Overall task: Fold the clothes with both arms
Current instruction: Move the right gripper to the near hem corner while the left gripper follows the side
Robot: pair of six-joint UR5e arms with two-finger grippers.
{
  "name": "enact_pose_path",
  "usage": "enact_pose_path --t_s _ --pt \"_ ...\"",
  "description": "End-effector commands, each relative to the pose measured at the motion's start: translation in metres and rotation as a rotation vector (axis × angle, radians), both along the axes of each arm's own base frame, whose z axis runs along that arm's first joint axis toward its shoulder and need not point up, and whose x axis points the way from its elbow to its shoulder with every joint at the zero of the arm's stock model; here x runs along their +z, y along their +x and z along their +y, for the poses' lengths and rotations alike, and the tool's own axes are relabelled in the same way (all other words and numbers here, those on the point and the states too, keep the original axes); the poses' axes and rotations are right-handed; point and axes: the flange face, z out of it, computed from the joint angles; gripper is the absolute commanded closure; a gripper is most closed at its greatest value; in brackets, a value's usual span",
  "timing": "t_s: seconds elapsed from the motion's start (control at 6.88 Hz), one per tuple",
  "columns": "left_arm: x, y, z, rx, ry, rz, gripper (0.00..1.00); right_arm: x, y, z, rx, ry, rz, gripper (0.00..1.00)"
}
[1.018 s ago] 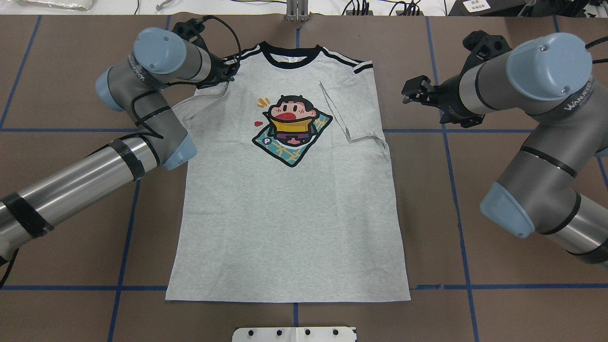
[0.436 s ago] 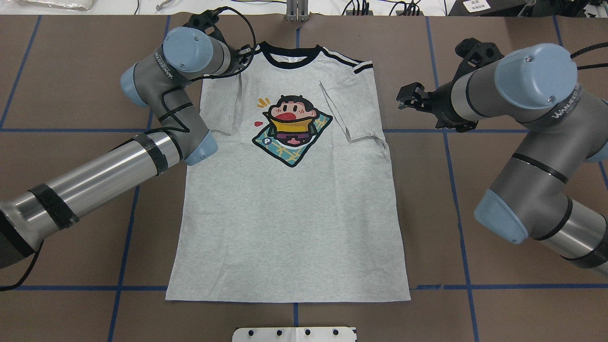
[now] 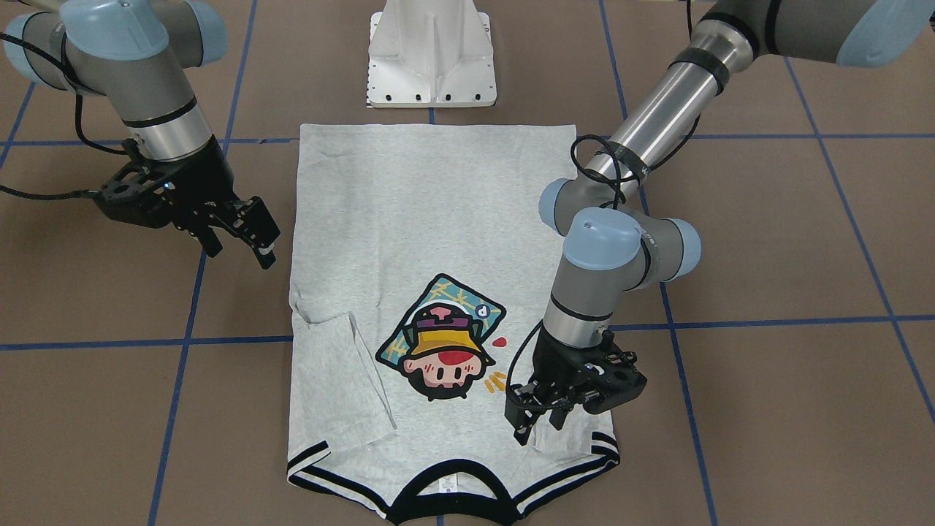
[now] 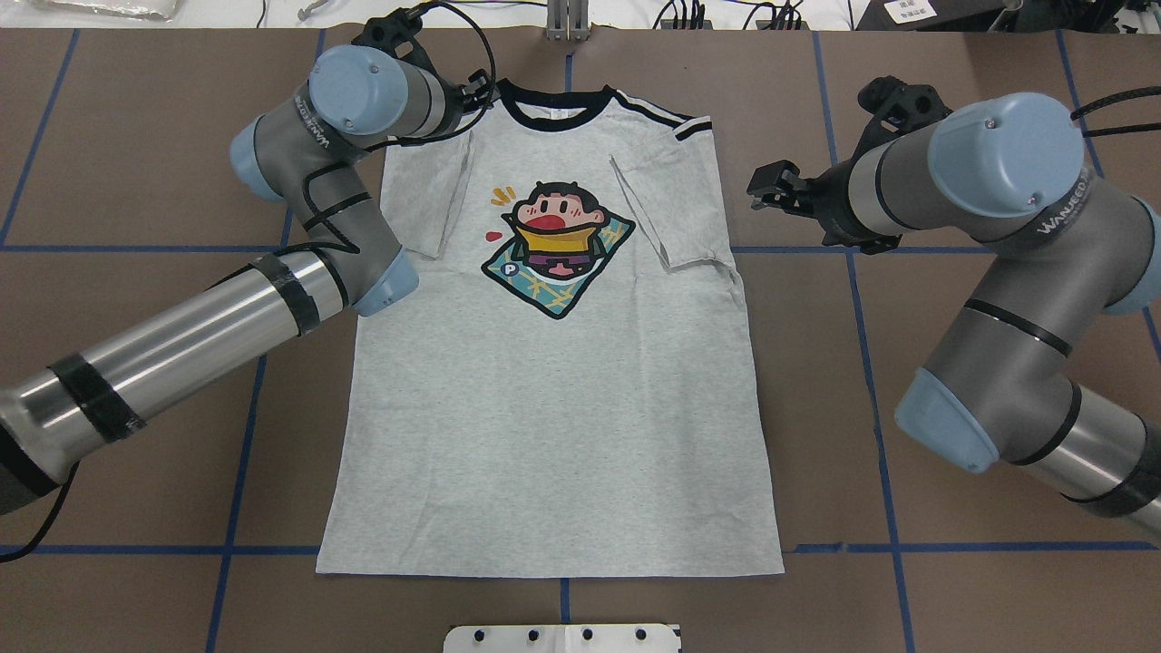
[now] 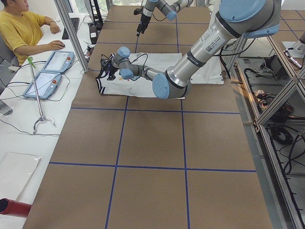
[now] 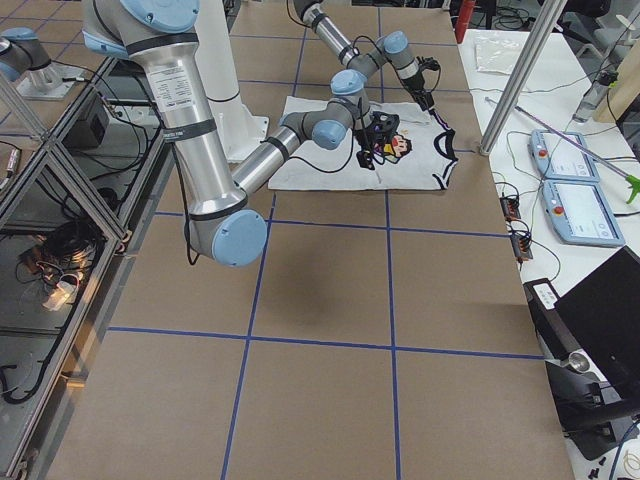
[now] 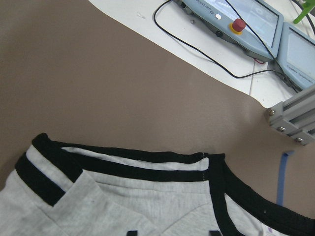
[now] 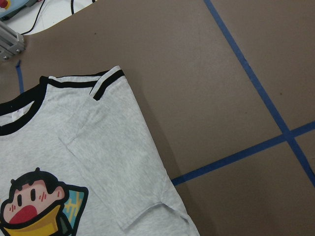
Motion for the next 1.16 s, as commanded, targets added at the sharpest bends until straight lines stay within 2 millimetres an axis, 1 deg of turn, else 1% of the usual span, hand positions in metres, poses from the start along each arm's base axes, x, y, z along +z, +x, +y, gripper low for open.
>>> enact_pose_path --t_s 0.0,0.15,0.29,0.44,0.58,0.73,0.87,1.02 --pt "-0.001 -0.040 0.056 0.101 0.039 0.096 0.01 -0.016 -0.022 0.031 0.024 -0.050 -0.056 0.00" --pt "0.006 -0.063 0.088 0.151 0.051 0.131 0.01 -0.020 -0.051 0.064 0.046 -0.079 -0.068 0.00" --pt "0.016 -0.093 0.119 0.163 0.077 0.149 0.01 -0.028 -0.077 0.101 0.060 -0.207 -0.057 0.00" --pt "0.017 -0.107 0.142 0.225 0.077 0.175 0.01 -0.051 -0.084 0.148 0.057 -0.224 -0.072 0.00" --pt "0.021 -0.127 0.166 0.252 0.085 0.191 0.01 -0.050 -0.101 0.185 0.094 -0.259 -0.042 0.01" --pt "0.034 -0.150 0.190 0.266 0.082 0.194 0.01 -0.042 -0.115 0.210 0.119 -0.268 0.010 0.01" --pt "0.040 -0.151 0.195 0.279 0.069 0.195 0.00 -0.037 -0.125 0.230 0.135 -0.321 0.015 0.02" --pt "0.037 -0.153 0.197 0.279 0.075 0.201 0.00 -0.022 -0.134 0.252 0.179 -0.368 0.018 0.04"
